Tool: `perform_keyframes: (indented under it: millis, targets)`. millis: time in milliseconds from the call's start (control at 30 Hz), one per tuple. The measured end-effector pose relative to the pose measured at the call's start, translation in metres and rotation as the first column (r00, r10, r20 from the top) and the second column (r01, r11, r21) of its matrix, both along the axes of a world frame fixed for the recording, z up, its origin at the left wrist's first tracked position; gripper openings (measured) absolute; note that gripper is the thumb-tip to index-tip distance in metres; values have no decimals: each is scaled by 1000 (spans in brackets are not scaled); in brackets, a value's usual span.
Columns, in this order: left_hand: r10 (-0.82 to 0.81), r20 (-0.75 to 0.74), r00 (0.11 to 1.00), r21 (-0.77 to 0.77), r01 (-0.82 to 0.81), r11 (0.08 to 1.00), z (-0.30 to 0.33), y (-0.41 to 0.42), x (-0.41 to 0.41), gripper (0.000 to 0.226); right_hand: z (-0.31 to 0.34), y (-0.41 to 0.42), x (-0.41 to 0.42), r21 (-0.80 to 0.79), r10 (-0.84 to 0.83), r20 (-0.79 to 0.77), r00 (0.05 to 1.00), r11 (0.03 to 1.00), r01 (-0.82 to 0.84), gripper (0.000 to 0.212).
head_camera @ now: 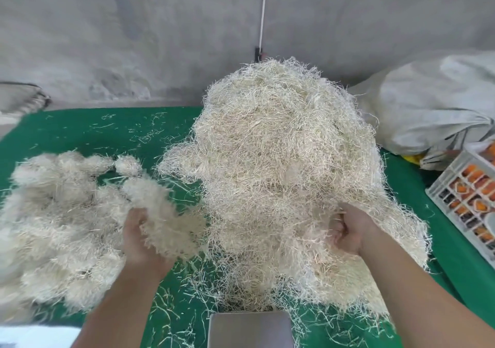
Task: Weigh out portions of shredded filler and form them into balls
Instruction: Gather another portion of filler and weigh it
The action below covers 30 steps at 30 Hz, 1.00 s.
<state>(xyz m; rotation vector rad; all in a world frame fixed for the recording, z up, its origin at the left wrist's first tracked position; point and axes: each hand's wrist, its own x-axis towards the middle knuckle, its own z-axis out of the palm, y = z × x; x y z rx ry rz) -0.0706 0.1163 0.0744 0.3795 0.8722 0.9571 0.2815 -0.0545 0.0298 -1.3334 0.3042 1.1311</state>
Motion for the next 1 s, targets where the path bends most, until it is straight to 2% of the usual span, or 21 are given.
perform_keyframes:
  millis: [33, 67, 100, 133, 200, 233, 267, 300, 333, 400, 467, 500, 533, 567, 600, 667, 733, 833, 900, 933, 1000]
  targets:
    - [-29, -33, 999, 47, 31, 998, 1, -2, 8, 26, 3, 5, -6, -14, 145, 113, 983, 989, -145, 25]
    - [-65, -71, 995, 102, 72, 992, 4, -6, 17, 30, 8, 10, -12, -75, 332, 247, 910, 943, -324, 34]
    - [-106, -98, 990, 139, 119, 983, 5, -8, 26, 33, 15, 14, -16, -203, 532, 374, 759, 846, -493, 50]
    - [-151, -108, 983, 170, 168, 971, 9, -10, 33, 32, 25, 17, -20, -377, 707, 461, 536, 703, -603, 66]
    - [-224, -83, 971, 223, 237, 945, 18, -14, 41, 25, 44, 17, -17, -742, 899, 438, 26, 378, -553, 99]
    - [-246, -47, 968, 248, 250, 936, 21, -16, 43, 20, 55, 15, -14, -861, 917, 371, -146, 281, -424, 107]
    - [-259, 2, 966, 278, 249, 928, 24, -19, 46, 20, 68, 13, -13, -911, 918, 337, -208, 263, -316, 109]
    - [-282, 63, 957, 310, 250, 917, 29, -24, 49, 25, 82, 11, -18, -911, 902, 373, -217, 311, -271, 108]
    - [-312, 111, 944, 339, 259, 904, 31, -29, 52, 28, 96, 10, -30, -868, 864, 464, -197, 398, -297, 107]
    - [-352, 152, 924, 362, 279, 889, 36, -43, 60, 28, 119, 8, -67, -682, 738, 665, -112, 539, -495, 114]
    - [-401, 115, 909, 344, 343, 874, 36, -58, 70, 30, 125, 3, -105, -518, 704, 709, 31, 550, -655, 119]
    - [-450, 78, 890, 330, 403, 854, 34, -67, 73, 34, 120, -2, -121, -525, 731, 681, 35, 521, -673, 109]
    - [-510, 51, 859, 315, 470, 824, 30, -75, 73, 41, 112, -8, -134, -484, 761, 642, 96, 499, -719, 81]
    - [-560, 38, 828, 302, 525, 796, 26, -81, 72, 49, 101, -10, -137, -413, 762, 619, 193, 524, -745, 51]
    - [-582, 30, 812, 291, 550, 783, 23, -85, 67, 55, 100, -6, -145, -318, 705, 619, 346, 627, -711, 40]
    - [-568, -19, 823, 225, 557, 800, 12, -87, 50, 70, 93, -10, -152, -3, 463, 631, 622, 804, -595, 62]
    - [-544, -48, 838, 156, 544, 824, 0, -85, 30, 83, 84, -20, -158, 149, 317, 568, 760, 868, -473, 83]
    - [-415, -172, 893, 92, 434, 896, -8, -80, 2, 60, 68, -35, -159, 149, 263, 482, 836, 915, -374, 85]
    - [-303, -203, 931, 86, 326, 942, -14, -82, -11, 68, 61, -43, -162, 193, 232, 464, 855, 916, -353, 93]
    - [-293, -204, 934, 96, 317, 943, -15, -85, -17, 72, 65, -47, -170, 179, 264, 505, 822, 900, -398, 92]
    - [-454, -224, 862, 121, 487, 865, -11, -101, -15, 55, 68, -43, -187, 23, 428, 520, 739, 858, -513, 72]
